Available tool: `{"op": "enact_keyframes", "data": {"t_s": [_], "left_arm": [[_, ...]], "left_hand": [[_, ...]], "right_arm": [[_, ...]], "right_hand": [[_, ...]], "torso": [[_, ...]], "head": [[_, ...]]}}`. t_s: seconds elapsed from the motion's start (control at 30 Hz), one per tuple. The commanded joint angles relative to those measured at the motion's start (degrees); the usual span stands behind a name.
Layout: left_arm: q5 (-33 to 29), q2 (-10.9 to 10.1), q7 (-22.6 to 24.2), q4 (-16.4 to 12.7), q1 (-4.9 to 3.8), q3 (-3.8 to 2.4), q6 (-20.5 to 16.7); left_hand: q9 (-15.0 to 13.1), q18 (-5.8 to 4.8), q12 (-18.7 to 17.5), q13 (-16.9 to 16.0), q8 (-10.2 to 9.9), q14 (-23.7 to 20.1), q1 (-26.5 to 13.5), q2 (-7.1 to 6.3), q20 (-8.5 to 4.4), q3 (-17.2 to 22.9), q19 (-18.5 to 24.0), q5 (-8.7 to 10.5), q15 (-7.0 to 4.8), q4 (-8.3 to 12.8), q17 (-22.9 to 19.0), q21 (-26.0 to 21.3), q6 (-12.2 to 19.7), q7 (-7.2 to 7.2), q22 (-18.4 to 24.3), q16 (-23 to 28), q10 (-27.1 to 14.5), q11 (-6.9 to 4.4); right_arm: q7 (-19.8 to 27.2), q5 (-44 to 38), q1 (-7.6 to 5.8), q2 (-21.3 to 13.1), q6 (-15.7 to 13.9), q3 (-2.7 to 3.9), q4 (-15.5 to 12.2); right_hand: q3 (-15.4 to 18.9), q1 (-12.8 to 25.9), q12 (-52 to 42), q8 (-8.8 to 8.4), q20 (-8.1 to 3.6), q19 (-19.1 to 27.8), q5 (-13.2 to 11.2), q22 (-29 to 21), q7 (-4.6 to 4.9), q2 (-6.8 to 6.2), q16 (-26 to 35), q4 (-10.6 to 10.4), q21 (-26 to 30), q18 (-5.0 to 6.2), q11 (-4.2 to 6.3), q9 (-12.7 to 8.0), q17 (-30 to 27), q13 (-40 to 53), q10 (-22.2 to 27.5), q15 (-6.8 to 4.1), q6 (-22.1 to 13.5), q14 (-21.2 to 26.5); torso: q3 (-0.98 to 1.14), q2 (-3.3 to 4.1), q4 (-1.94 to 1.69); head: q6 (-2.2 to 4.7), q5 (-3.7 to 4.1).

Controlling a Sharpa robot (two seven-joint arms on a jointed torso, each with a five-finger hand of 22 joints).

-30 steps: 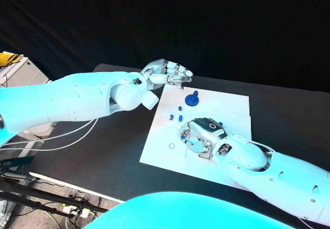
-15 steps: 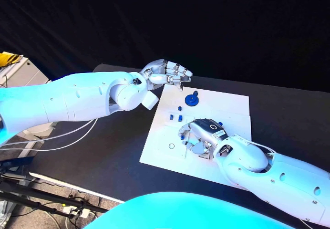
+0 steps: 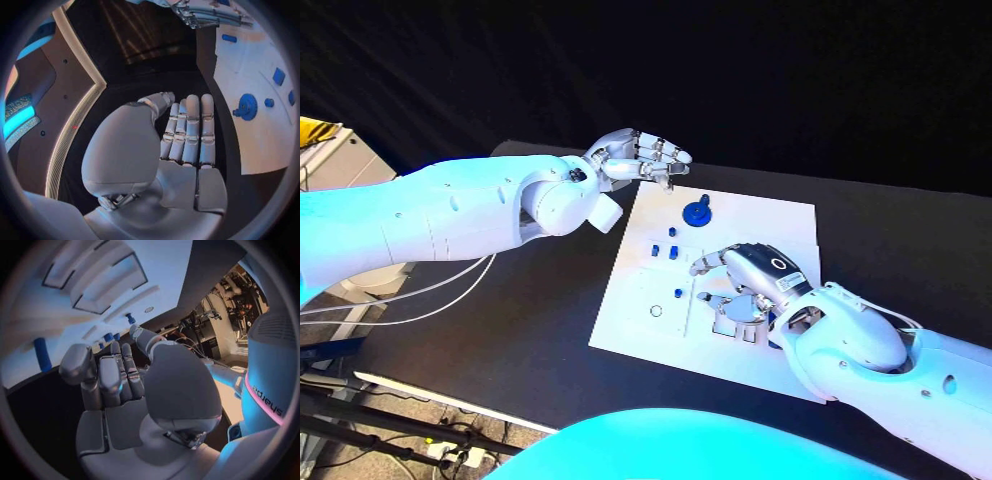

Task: Assemble the parts on the task board

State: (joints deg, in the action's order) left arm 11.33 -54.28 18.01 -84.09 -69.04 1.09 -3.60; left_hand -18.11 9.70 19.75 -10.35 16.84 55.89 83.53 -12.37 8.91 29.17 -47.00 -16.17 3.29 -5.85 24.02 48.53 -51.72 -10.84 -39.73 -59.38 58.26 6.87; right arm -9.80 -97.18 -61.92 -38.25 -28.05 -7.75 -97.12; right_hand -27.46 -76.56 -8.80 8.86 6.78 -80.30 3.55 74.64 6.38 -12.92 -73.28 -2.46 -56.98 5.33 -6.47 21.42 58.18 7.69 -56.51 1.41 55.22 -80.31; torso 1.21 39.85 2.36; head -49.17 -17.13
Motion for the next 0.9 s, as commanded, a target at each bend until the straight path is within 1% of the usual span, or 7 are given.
{"op": "enact_keyframes", "data": {"t_s": [0.03,0.2,0.23,0.4,0.57,0.77,0.9], "left_arm": [[-0.1,0.0,0.3,0.0,-0.02,-0.01,0.8],[-0.1,-0.2,0.3,-0.1,-0.01,0.08,0.8],[-0.1,-0.2,0.3,-0.1,-0.01,0.1,0.9],[-0.1,-0.2,0.3,0.0,0.0,0.25,0.9],[-0.1,-0.1,0.3,0.0,0.01,0.34,1.0],[-0.1,0.0,0.3,0.2,0.01,0.39,1.0],[-0.1,0.0,0.2,0.2,0.01,0.4,0.9]], "left_hand": [[0.1,0.71,-0.3,0.1,0.1,0.2,-0.1,0.49,0.02,0.0,-0.1,-0.24,0.03,0.4,-0.1,0.3,-0.1,-0.2,-0.1,0.2,0.0,0.44],[0.1,0.72,-0.3,0.1,0.1,0.2,-0.1,0.55,0.02,0.0,-0.1,-0.23,0.03,0.4,-0.1,0.3,-0.1,-0.21,-0.1,0.2,0.0,0.44],[0.1,0.72,-0.3,0.1,0.1,0.2,-0.1,0.55,0.02,0.0,-0.1,-0.23,0.03,0.4,-0.1,0.3,-0.1,-0.21,-0.1,0.2,0.0,0.44],[0.1,0.72,-0.3,0.1,0.1,0.2,-0.1,0.55,0.02,0.0,-0.1,-0.23,0.03,0.4,-0.1,0.3,-0.1,-0.21,-0.1,0.2,0.0,0.44],[0.1,0.72,-0.3,0.1,0.1,0.2,-0.1,0.55,0.02,0.0,-0.1,-0.23,0.03,0.4,-0.1,0.3,-0.1,-0.21,-0.1,0.2,0.0,0.44],[0.1,0.72,-0.3,0.1,0.1,0.2,-0.2,0.56,0.03,0.0,-0.1,-0.22,0.03,0.4,-0.1,0.4,-0.1,-0.21,-0.1,0.3,0.0,0.45],[0.1,0.72,-0.3,0.1,0.1,0.2,-0.2,0.56,0.03,0.0,-0.1,-0.22,0.03,0.4,-0.1,0.4,-0.1,-0.21,-0.1,0.3,0.0,0.45]], "right_arm": [[-1.2,3.1,-1.22,-2.0,-0.2,0.27,-1.4],[-1.7,5.9,-4.17,-6.1,2.4,0.63,-2.2],[-1.7,6.2,-4.71,-6.8,2.9,0.68,-2.2],[-1.6,6.6,-6.34,-8.5,5.5,0.82,-0.9],[-2.2,6.0,-6.95,-8.0,8.1,0.82,1.4],[-2.4,4.7,-6.98,-5.8,10.1,0.43,4.3],[-2.3,3.8,-6.88,-4.8,12.2,0.15,5.5]], "right_hand": [[0.4,-0.6,-0.5,-0.45,0.1,-0.2,-0.1,0.2,0.23,-0.11,-0.5,-0.2,-0.6,0.63,0.27,-0.1,0.2,0.1,-0.2,-0.09,-0.3,0.1],[0.7,-1.0,-1.4,-0.87,-0.06,-0.7,-0.1,0.7,0.56,-0.24,-1.0,-0.5,-1.6,0.46,0.44,-0.3,0.7,0.1,-0.2,-0.27,-0.6,-0.3],[1.0,-1.2,-1.6,-1.27,-0.07,-0.6,-0.1,0.5,0.84,-0.33,-0.8,-0.8,-1.1,0.53,0.36,-0.4,0.2,-0.1,0.5,-0.25,-1.1,-0.3],[4.2,-2.3,-2.4,-2.02,0.08,-0.3,-0.1,-0.1,0.43,-0.57,-0.4,-2.0,0.3,0.71,0.09,-0.8,-0.9,-0.7,2.6,0.0,-1.7,0.1],[9.1,-5.5,-4.1,-3.06,0.35,-0.1,0.0,-0.8,-0.19,0.08,-0.5,-4.9,1.9,0.9,-0.28,-1.2,-1.8,-1.6,5.0,0.3,-2.6,0.4],[9.0,-7.2,-5.2,-2.9,0.31,-0.5,0.0,-0.5,0.05,0.67,-1.0,-5.8,1.3,0.81,-0.18,-1.2,-1.4,-1.8,5.0,0.21,-1.9,0.1],[8.4,-8.0,-6.6,-2.83,0.05,-1.1,0.0,0.0,0.0,0.53,-1.6,-6.1,0.1,0.62,0.19,-1.2,-0.7,-1.9,3.8,-0.07,-1.3,-0.5]], "torso": [[-0.04,-0.08,0.08],[-0.08,-0.31,0.42],[-0.06,-0.33,0.48],[0.05,-0.36,0.57],[-0.02,-0.26,0.47],[0.18,-0.18,0.28],[0.1,-0.18,0.16]], "head": [[0.56,0.44],[1.42,1.67],[1.5,1.78],[1.91,2.22],[2.07,2.16],[1.97,2.14],[1.71,2.19]]}}
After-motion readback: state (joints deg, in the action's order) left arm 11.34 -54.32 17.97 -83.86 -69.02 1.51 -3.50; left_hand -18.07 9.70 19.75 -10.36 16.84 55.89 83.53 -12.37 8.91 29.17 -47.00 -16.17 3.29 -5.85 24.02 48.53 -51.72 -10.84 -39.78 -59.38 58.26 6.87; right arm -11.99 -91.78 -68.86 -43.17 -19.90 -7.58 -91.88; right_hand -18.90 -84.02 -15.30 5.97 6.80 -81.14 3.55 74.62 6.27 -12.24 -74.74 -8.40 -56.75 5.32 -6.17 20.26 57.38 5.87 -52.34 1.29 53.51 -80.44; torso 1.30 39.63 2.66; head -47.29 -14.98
